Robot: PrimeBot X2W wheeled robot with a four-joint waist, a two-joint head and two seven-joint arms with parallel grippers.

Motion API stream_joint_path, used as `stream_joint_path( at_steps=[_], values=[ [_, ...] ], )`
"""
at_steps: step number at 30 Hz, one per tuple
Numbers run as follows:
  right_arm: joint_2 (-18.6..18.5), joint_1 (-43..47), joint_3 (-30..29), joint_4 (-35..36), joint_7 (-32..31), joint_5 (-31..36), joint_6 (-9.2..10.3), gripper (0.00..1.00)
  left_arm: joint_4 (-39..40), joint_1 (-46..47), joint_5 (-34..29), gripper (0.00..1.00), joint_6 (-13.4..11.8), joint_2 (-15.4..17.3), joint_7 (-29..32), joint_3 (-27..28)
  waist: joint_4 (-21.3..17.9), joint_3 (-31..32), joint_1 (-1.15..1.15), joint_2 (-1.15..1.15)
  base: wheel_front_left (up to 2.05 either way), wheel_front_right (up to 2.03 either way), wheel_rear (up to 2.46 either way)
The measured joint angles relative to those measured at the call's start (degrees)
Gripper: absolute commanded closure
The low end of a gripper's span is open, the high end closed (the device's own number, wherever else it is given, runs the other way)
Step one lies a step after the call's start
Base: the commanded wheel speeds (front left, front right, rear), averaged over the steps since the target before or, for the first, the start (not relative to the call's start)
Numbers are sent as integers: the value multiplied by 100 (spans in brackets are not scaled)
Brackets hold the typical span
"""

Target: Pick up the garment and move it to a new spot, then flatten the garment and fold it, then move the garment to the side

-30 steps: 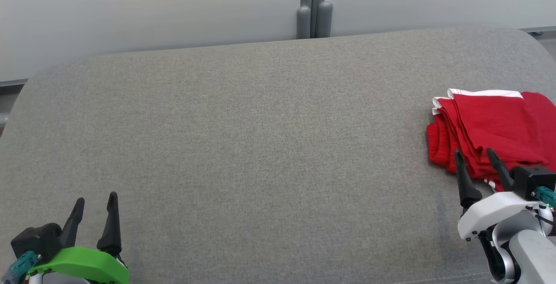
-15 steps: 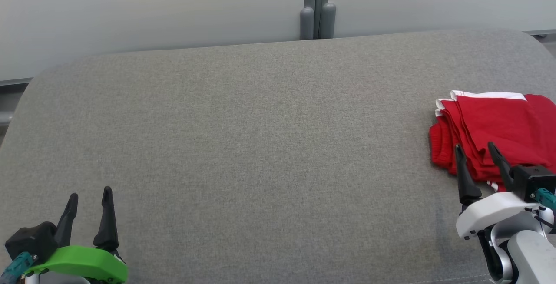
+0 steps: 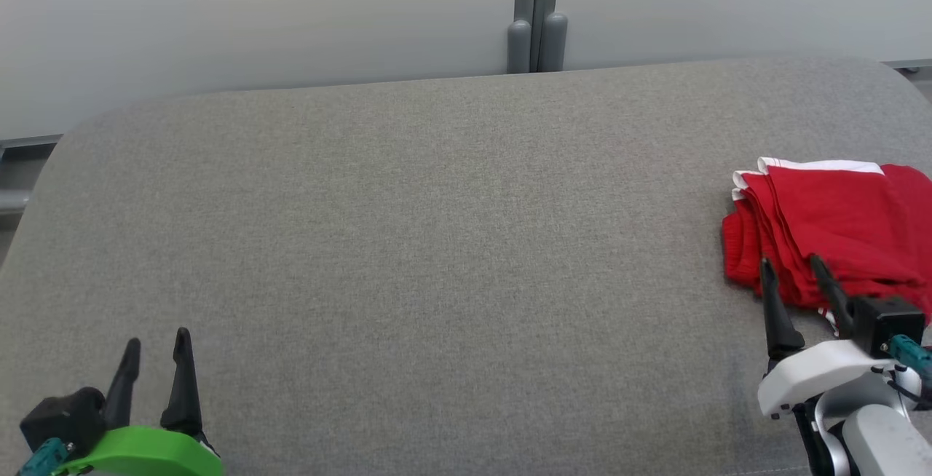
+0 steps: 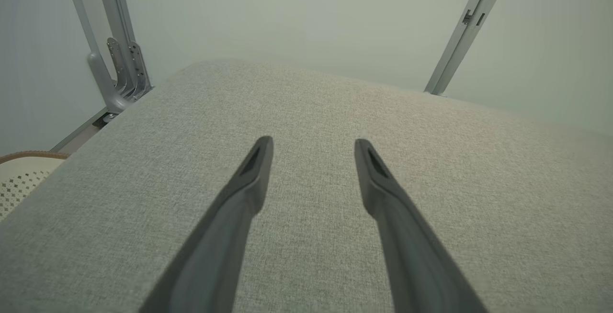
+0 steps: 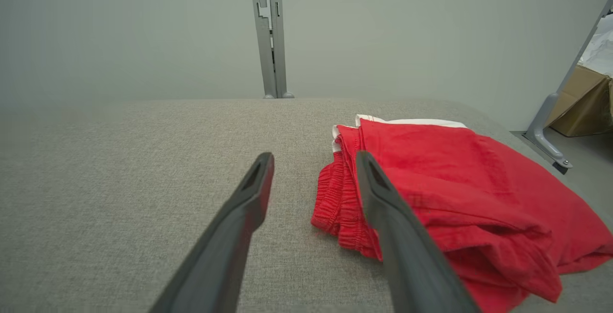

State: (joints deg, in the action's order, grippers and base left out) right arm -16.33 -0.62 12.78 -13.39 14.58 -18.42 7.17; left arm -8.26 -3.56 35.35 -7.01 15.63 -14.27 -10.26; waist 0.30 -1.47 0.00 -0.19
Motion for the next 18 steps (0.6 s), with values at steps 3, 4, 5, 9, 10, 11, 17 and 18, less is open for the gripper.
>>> stream_joint_path(
  at_steps=[3,4,5,9,10,11,17,18],
  values=[
    [107,65,59,-154,-1,7,-8,100,-168,-24,1,100,-1,-113,11,-85,0,1,0,0,0,0,0],
    [166,115,77,-212,-1,7,-8,100,-237,-31,1,100,-1,-177,11,-111,1,1,0,0,0,0,0],
    [222,165,100,-274,-1,7,-9,100,-292,-37,1,100,-1,-234,11,-133,1,1,0,0,0,0,0],
    [353,295,112,-375,-14,-38,-20,100,-396,-87,43,100,2,-361,24,-154,0,2,0,0,0,0,0],
    [360,294,98,-374,-33,-83,-32,100,-397,-90,83,100,4,-364,66,-146,-1,4,0,0,0,0,0],
    [361,294,79,-374,-53,-145,-59,100,-396,-90,144,100,24,-366,68,-132,-1,6,0,0,0,0,0],
    [390,290,-37,-374,-160,-557,-126,100,-396,-90,500,100,83,-392,170,-81,-4,14,0,0,0,0,0],
    [398,289,-63,-372,-169,-646,-137,100,-394,-89,568,100,99,-398,189,-71,-4,15,0,0,0,0,0]
  ],
)
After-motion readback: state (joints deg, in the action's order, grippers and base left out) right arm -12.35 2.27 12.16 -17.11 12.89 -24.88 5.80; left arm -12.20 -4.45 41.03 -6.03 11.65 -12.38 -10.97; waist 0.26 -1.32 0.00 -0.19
